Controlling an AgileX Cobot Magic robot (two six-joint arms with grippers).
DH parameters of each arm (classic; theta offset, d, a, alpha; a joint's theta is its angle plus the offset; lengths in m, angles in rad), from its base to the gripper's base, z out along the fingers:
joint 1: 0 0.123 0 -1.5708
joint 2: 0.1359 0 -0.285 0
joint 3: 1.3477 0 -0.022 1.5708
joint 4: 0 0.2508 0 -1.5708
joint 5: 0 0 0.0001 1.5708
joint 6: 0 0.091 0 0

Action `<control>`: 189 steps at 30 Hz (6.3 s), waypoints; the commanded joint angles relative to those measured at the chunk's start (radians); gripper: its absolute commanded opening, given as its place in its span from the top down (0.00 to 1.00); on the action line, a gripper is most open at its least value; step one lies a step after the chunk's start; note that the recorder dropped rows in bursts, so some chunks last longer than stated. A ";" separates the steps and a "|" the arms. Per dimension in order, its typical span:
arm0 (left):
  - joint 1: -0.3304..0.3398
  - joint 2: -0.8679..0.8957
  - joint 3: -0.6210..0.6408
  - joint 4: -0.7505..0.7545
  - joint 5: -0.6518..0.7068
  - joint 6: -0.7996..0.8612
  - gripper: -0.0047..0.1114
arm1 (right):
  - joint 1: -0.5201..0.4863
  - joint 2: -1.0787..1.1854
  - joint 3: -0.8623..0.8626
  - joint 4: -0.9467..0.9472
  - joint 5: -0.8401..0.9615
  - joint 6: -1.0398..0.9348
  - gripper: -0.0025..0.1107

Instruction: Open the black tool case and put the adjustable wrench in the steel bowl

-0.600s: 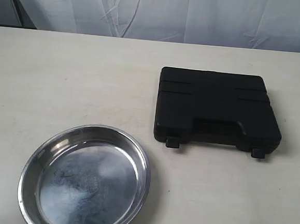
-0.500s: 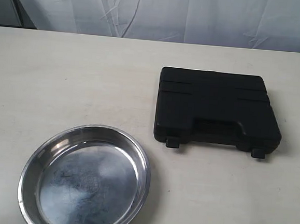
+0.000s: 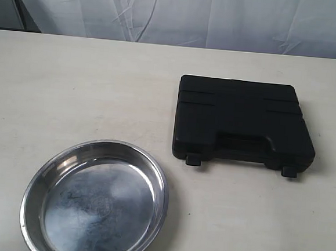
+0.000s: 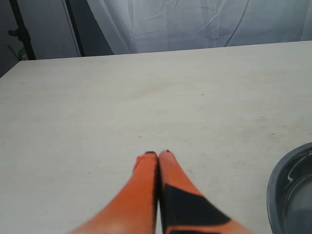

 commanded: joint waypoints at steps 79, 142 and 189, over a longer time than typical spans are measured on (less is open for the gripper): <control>-0.004 0.006 -0.005 0.003 -0.015 -0.001 0.96 | 0.457 1.866 -1.146 -1.092 0.694 -0.436 0.64; -0.004 0.006 -0.005 0.003 -0.015 -0.001 0.96 | 0.455 1.694 -1.154 -0.910 0.869 -0.376 0.99; -0.004 0.006 -0.005 0.003 -0.015 -0.001 0.96 | 0.159 1.633 -1.257 -0.852 0.947 -0.238 0.99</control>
